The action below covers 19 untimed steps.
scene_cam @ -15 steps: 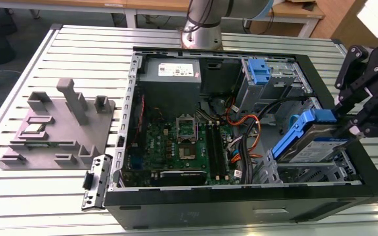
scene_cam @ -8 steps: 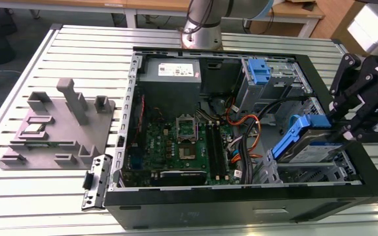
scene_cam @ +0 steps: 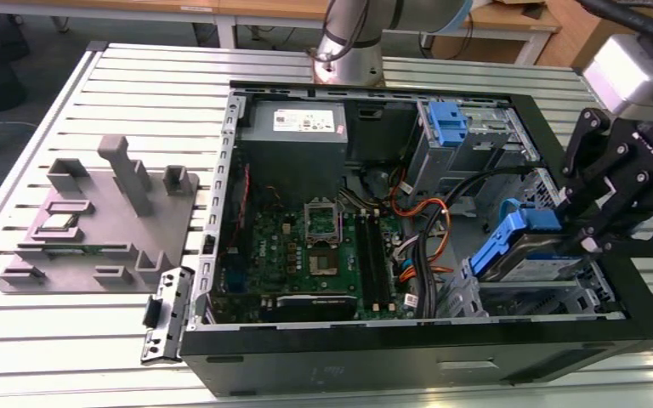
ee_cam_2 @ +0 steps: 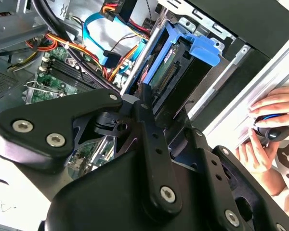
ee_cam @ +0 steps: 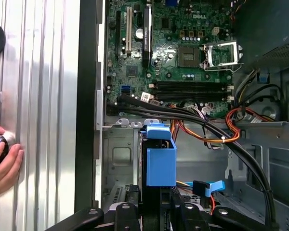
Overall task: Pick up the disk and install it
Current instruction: 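Insert the disk into the insertion slot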
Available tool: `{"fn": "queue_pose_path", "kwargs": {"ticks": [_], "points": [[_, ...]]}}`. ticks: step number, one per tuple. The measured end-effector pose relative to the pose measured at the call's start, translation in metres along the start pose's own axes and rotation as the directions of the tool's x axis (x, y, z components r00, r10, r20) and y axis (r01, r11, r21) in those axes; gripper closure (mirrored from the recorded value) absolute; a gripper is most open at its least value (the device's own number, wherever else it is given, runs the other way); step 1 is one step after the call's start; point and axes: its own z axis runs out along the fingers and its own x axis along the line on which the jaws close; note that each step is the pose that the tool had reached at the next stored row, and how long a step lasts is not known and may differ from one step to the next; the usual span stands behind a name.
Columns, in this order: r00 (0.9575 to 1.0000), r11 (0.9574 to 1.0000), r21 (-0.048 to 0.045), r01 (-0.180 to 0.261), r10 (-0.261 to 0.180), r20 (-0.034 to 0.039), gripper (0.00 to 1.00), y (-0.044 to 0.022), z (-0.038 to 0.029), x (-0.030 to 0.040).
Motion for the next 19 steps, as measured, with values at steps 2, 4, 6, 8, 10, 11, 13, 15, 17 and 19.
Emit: {"fn": "queue_pose_path", "kwargs": {"ticks": [2, 4, 6, 8, 10, 11, 13, 15, 17, 19], "points": [[1.0000, 1.0000, 0.0000, 0.000, 0.000, 0.0000, 0.65, -0.0002, 0.0036, 0.0001], [1.0000, 1.0000, 0.0000, 0.000, 0.000, 0.0001, 0.65, -0.0005, 0.0072, 0.0003], [1.0000, 1.0000, 0.0000, 0.000, 0.000, -0.0001, 0.65, -0.0007, 0.0108, 0.0005], [1.0000, 1.0000, 0.0000, 0.000, 0.000, 0.0000, 0.65, -0.0009, 0.0145, 0.0006], [1.0000, 1.0000, 0.0000, 0.000, 0.000, -0.0002, 0.65, -0.0011, 0.0173, 0.0008], [1.0000, 1.0000, 0.0001, 0.000, 0.000, -0.0008, 0.65, -0.0011, 0.0178, 0.0008], [1.0000, 1.0000, 0.0000, 0.000, 0.000, -0.0021, 0.65, -0.0011, 0.0179, 0.0008], [1.0000, 1.0000, 0.0001, 0.000, 0.000, -0.0025, 0.65, -0.0012, 0.0180, 0.0008], [1.0000, 1.0000, 0.0001, 0.000, 0.000, -0.0025, 0.65, -0.0011, 0.0180, 0.0008], [1.0000, 1.0000, 0.0002, 0.000, 0.000, -0.0025, 0.64, -0.0012, 0.0180, 0.0008]]}}
